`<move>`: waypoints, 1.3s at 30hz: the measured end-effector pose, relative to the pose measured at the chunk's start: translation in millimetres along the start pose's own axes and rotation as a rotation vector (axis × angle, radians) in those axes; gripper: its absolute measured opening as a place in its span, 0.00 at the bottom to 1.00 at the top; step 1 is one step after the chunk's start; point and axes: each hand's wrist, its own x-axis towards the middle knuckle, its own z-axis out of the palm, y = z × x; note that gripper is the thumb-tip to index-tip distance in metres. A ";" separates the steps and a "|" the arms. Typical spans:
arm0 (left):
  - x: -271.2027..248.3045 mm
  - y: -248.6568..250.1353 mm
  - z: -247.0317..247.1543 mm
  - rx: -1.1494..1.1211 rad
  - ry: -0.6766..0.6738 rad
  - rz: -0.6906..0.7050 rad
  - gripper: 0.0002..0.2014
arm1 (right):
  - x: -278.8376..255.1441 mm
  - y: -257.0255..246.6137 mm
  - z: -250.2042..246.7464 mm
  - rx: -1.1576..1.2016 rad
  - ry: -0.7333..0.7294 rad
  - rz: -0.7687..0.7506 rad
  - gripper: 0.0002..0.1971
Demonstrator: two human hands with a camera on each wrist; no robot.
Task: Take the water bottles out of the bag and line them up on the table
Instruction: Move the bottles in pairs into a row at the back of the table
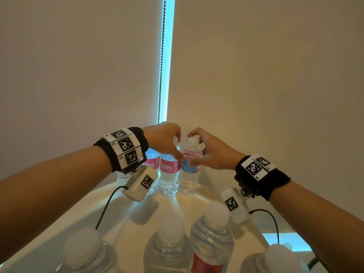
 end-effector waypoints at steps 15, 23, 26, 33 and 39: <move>-42.1 -18.5 -20.9 -0.043 0.268 0.099 0.30 | -37.2 -6.1 -17.3 -0.076 0.196 0.023 0.40; -152.9 -41.1 -62.6 -0.279 0.540 0.200 0.23 | -108.7 -21.9 -44.9 0.265 0.076 -0.139 0.21; -200.2 -40.4 -60.3 -0.490 0.403 0.221 0.24 | -127.3 -27.2 -43.5 0.119 -0.165 -0.203 0.27; -263.8 -38.3 -46.5 -0.538 -0.139 0.232 0.29 | -140.2 -51.8 -43.9 -0.017 -0.559 -0.255 0.39; -278.4 -9.9 -40.6 -0.503 -0.192 0.235 0.24 | -138.0 -70.4 -40.0 0.105 -0.542 -0.306 0.33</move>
